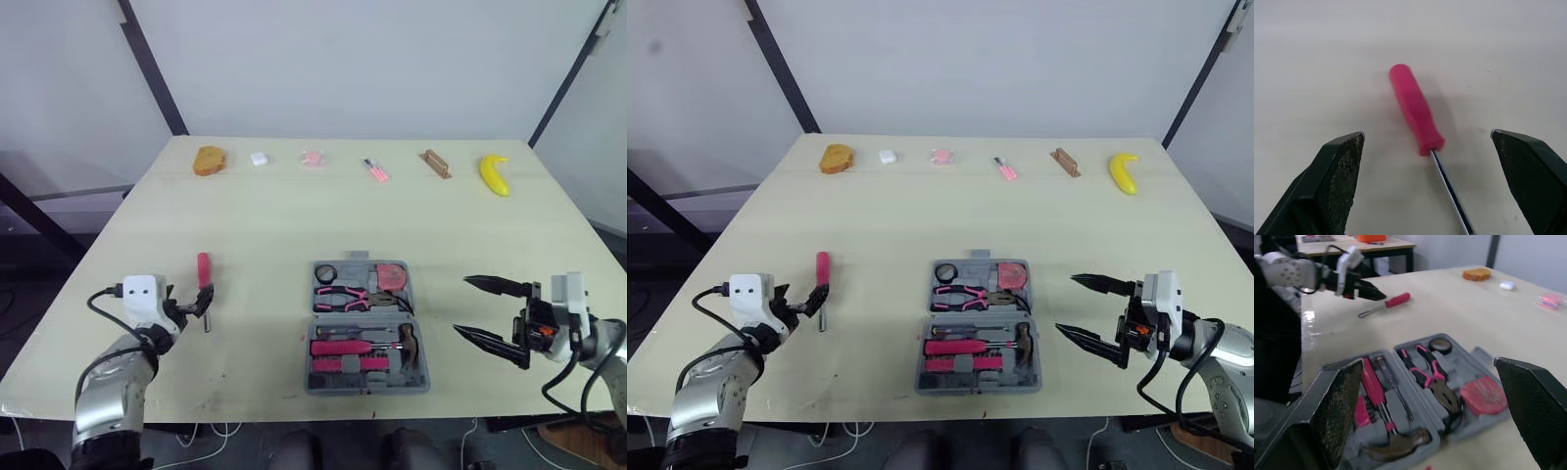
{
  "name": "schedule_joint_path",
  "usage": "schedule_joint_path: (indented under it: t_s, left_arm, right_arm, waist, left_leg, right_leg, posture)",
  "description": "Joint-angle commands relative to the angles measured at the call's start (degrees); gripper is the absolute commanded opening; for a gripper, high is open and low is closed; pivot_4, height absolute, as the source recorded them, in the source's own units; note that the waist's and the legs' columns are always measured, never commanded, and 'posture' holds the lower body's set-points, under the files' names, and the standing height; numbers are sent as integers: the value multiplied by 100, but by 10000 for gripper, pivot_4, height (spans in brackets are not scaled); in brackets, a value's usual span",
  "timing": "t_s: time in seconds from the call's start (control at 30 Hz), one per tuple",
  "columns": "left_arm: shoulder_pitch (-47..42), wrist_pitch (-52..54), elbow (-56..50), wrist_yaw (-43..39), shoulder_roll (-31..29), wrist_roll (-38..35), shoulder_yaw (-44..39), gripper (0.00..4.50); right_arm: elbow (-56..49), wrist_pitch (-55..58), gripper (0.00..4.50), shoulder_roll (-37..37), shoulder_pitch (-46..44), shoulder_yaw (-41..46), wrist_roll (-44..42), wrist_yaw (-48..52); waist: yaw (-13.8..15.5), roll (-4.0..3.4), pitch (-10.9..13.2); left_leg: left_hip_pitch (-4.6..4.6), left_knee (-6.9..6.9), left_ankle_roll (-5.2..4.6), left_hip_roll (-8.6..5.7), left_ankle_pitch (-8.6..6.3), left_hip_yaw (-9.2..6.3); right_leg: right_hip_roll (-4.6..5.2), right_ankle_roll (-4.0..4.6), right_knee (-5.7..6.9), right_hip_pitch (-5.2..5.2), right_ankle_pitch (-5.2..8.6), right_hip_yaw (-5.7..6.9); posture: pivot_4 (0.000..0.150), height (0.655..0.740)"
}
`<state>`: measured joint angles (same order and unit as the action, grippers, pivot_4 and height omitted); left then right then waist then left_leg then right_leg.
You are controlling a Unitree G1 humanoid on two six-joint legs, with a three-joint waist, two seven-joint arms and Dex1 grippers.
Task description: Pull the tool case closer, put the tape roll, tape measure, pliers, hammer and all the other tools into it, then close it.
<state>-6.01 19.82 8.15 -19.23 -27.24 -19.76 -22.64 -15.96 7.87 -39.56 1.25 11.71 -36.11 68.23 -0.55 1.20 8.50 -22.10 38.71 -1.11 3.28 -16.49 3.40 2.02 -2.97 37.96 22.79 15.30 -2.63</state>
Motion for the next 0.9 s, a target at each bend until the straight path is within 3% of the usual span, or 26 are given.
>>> schedule_joint_path:
  t_s: [0.03,0.57,0.7,0.83,0.87,0.9]
  left_arm:
    - [-212,72,45,289,58,134,41,44181]
    - [-1202,50,1221,1186,575,559,289,44181]
    - [-1297,61,1338,1315,561,630,279,33934]
    - [-1296,35,1402,1346,563,666,269,16204]
    - [-1283,27,1389,1339,571,667,272,8856]
    - [-1264,29,1363,1332,581,667,281,7023]
  right_arm:
    - [-279,44,45000,-56,-137,-20,-87,-4]
    - [-93,-132,45000,-16,-162,22,105,101]
    - [-84,-150,45000,-7,-164,32,99,80]
    - [0,-247,45000,0,-132,20,171,106]
    - [4,-253,45000,7,-137,12,175,97]
    - [12,-260,45000,14,-145,1,179,93]
  waist:
    - [6,2,1]
    - [36,5,2]
    - [36,4,2]
    - [62,4,2]
    - [63,4,2]
    - [67,4,2]
  left_leg:
    - [0,0,0,0,0,0]
    - [1,1,1,-7,1,-12]
    - [1,1,1,-7,1,-13]
    - [1,2,1,-8,1,-11]
    - [1,2,1,-8,1,-12]
    - [1,2,1,-8,1,-11]
  right_leg:
    - [0,0,1,0,0,1]
    - [-1,0,4,-8,-1,12]
    - [-1,0,3,-8,-1,12]
    - [0,0,3,-9,-1,13]
    - [0,0,3,-9,-1,13]
    - [0,0,3,-9,-1,13]
  posture:
    - [1500,7400]
    - [1500,7400]
    - [1500,7400]
    - [1500,7400]
    - [1500,7400]
    - [1500,7400]
